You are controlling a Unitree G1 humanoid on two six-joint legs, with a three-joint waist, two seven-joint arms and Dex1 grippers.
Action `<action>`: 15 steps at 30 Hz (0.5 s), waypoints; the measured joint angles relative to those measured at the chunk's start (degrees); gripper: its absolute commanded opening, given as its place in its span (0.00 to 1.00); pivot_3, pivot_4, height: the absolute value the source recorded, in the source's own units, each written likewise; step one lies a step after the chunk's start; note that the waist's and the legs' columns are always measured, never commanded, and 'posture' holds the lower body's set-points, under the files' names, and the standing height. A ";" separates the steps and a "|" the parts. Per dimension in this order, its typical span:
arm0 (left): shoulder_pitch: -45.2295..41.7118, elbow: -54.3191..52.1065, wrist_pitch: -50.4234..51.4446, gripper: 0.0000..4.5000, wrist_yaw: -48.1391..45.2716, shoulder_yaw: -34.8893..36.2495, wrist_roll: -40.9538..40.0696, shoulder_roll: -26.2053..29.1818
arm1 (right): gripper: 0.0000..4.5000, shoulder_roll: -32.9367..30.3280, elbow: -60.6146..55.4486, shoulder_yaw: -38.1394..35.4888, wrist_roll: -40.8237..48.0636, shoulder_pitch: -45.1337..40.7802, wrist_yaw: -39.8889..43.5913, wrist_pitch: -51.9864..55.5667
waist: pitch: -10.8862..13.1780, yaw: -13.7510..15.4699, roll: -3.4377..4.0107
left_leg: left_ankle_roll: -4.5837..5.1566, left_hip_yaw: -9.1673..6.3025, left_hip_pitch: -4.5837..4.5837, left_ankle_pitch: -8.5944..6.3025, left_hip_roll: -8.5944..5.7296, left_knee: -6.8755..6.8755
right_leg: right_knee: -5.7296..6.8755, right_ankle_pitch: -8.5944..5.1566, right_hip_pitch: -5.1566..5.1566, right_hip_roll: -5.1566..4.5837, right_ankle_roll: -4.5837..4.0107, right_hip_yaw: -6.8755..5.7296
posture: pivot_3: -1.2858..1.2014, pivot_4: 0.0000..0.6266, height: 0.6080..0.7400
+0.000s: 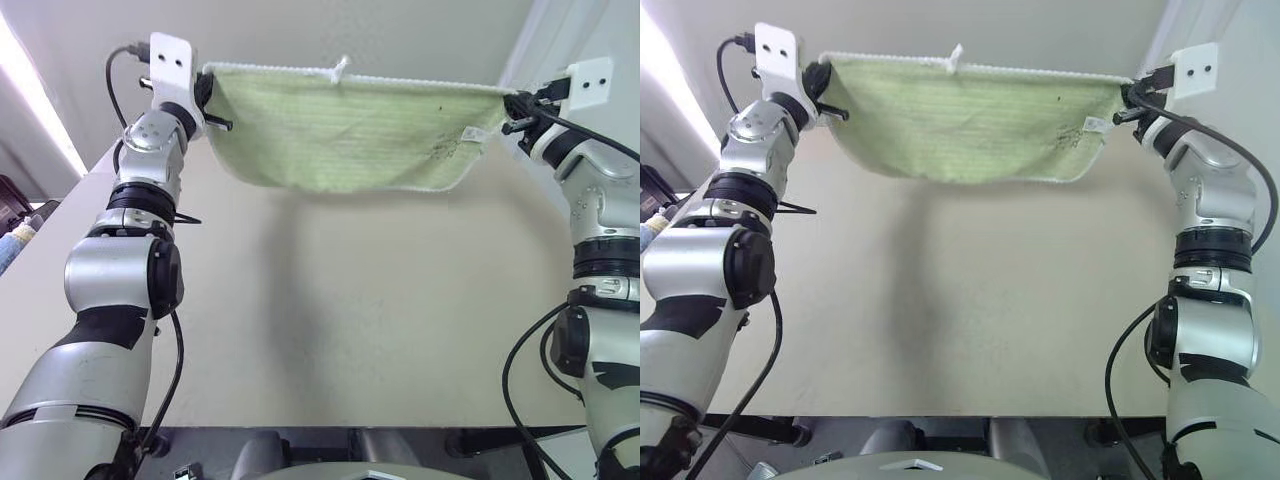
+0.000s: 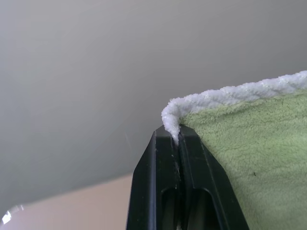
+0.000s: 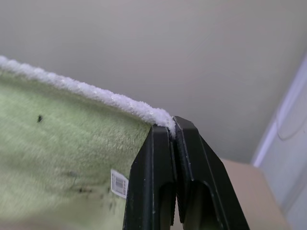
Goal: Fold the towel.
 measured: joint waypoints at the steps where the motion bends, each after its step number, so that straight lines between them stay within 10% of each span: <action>1: 0.01 0.12 -0.37 0.00 -0.19 0.04 0.09 0.00 | 0.00 -0.26 -0.98 -0.35 0.67 0.94 1.22 0.45 | 0.00 0.00 0.00 | 0.00 -0.01 -0.02 0.00 0.00 0.00 | -0.01 0.00 0.00 0.00 0.00 0.00 | 0.52 0.00 0.79; 15: 22.39 -1.57 -9.55 0.00 -23.28 -1.65 2.48 6.40 | 0.00 -8.03 -46.75 -5.78 18.24 42.78 17.63 24.12 | -0.03 0.01 0.09 | -0.01 0.00 0.14 0.01 0.04 0.28 | 0.14 -0.10 0.18 0.04 0.01 -0.02 | 0.52 0.00 0.79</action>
